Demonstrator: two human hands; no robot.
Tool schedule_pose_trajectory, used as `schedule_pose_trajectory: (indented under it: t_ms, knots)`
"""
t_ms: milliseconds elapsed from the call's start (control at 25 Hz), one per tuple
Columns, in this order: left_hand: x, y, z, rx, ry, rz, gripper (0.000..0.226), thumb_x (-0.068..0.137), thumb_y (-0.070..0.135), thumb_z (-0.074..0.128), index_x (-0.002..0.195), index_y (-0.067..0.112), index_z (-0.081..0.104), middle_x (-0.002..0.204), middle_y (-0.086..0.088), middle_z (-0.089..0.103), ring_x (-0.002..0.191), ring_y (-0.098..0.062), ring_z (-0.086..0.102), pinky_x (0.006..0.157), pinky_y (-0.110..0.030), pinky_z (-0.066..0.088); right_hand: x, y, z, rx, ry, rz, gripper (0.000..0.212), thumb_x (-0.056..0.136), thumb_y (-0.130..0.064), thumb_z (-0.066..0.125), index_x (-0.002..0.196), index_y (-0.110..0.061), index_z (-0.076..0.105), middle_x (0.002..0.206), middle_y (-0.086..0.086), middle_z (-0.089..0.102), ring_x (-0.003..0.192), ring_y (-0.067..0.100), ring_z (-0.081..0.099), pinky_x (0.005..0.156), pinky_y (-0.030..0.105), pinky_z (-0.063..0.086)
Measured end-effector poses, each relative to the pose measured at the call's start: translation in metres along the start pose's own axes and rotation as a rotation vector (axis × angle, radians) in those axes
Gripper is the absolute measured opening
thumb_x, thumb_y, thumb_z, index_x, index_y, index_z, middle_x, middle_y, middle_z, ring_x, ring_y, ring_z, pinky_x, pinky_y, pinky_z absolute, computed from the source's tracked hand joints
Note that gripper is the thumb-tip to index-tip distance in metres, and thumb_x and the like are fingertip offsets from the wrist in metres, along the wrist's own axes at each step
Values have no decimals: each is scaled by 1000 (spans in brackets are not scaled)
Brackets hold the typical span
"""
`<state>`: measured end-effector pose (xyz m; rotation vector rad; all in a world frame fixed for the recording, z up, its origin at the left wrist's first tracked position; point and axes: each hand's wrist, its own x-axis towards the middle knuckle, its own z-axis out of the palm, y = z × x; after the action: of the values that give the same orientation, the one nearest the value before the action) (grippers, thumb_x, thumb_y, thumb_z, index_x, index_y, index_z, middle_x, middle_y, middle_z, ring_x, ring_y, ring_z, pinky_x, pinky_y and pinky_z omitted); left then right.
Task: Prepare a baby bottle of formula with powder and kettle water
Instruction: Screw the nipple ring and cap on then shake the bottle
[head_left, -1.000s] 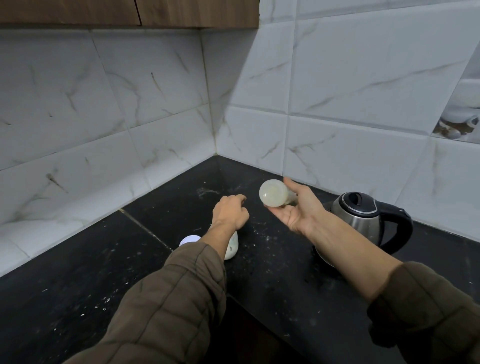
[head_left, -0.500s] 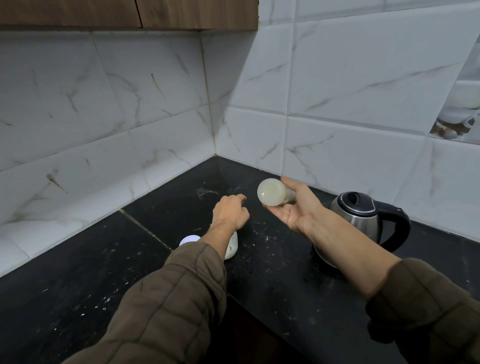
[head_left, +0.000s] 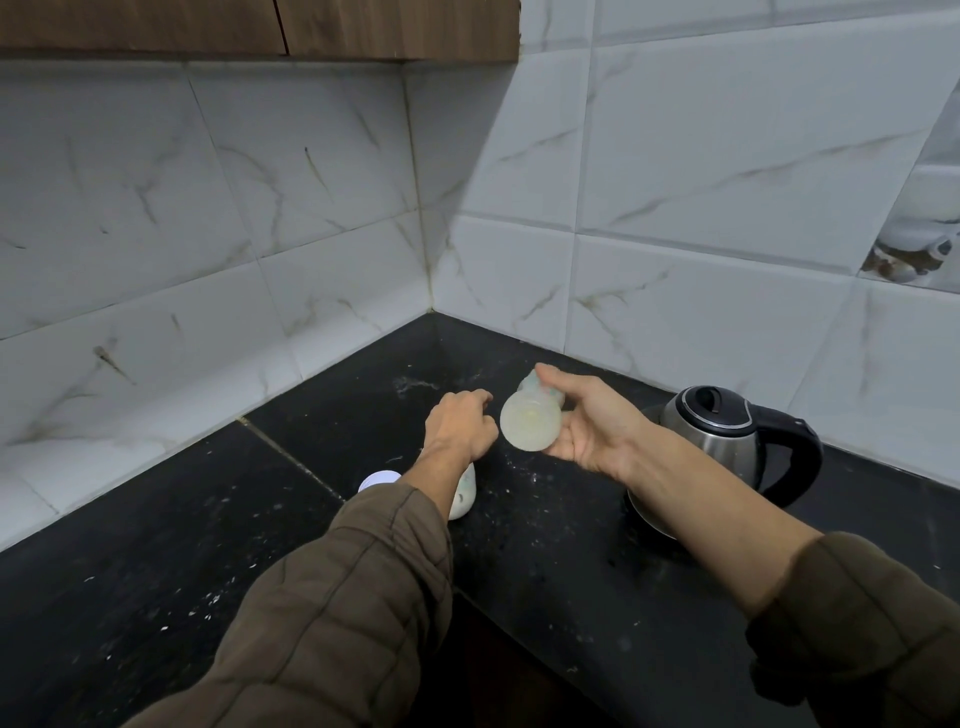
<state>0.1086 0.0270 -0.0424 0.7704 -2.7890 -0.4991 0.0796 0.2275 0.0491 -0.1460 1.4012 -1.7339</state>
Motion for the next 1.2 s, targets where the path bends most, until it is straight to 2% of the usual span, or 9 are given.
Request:
schedule_pose_trajectory:
  t_ms: [80,160,280,480,720,800,920,1000,1200]
  knots:
    - [-1,2,-2,-11,2,-2,40,96,22,55,135,23,65,127,-4,71,117,-28,63,93,-43,54,3,-3,-1,51,57,-145,51,95,-34,75,134,-7,57,115,19,76,84,29,80,61,38,65]
    - [-2,2,-3,-26,4,3,48,96,18,53,143,24,61,135,-4,68,125,-27,60,101,-43,53,10,-5,-2,300,243,-344,56,95,-29,76,139,-12,46,128,17,70,95,32,79,70,45,66]
    - [-3,0,-2,-27,-1,0,51,96,17,52,146,25,59,139,-4,66,128,-27,58,105,-43,52,11,-5,-1,447,380,-531,67,96,-27,76,149,-26,35,132,7,66,105,29,77,77,44,66]
    - [-2,6,-2,-7,-30,11,24,97,28,60,119,22,66,112,-4,72,100,-25,66,86,-43,57,-5,11,6,-131,134,-558,86,91,-27,81,158,-40,29,115,9,76,103,26,78,78,46,65]
    - [-2,-1,-3,-10,-14,-3,50,97,18,53,146,25,59,138,-3,66,128,-26,58,104,-43,52,5,-3,1,299,330,-596,83,96,-30,75,161,-37,24,127,4,69,107,25,76,80,43,66]
    - [1,-2,-1,-8,-16,-14,47,96,20,53,142,26,61,134,-3,68,121,-25,61,98,-42,54,4,-1,0,199,248,-559,81,95,-29,76,160,-35,27,128,7,69,106,27,77,81,48,65]
    - [2,5,-3,52,-50,14,29,97,33,59,123,23,65,113,-2,72,90,-18,58,73,-35,49,-1,12,3,-135,43,-510,83,91,-25,80,158,-35,32,121,13,75,103,29,78,85,55,63]
    - [2,8,-6,42,-59,23,22,96,34,61,115,23,64,107,-2,72,87,-18,58,70,-35,47,-1,15,4,-158,23,-549,86,89,-25,81,158,-37,32,112,9,78,104,28,77,85,53,64]
    - [3,4,-5,-2,2,1,46,95,18,53,139,23,64,131,-3,70,122,-27,60,99,-42,53,11,4,4,201,249,-613,87,94,-29,78,161,-40,24,127,9,70,110,28,75,84,50,64]
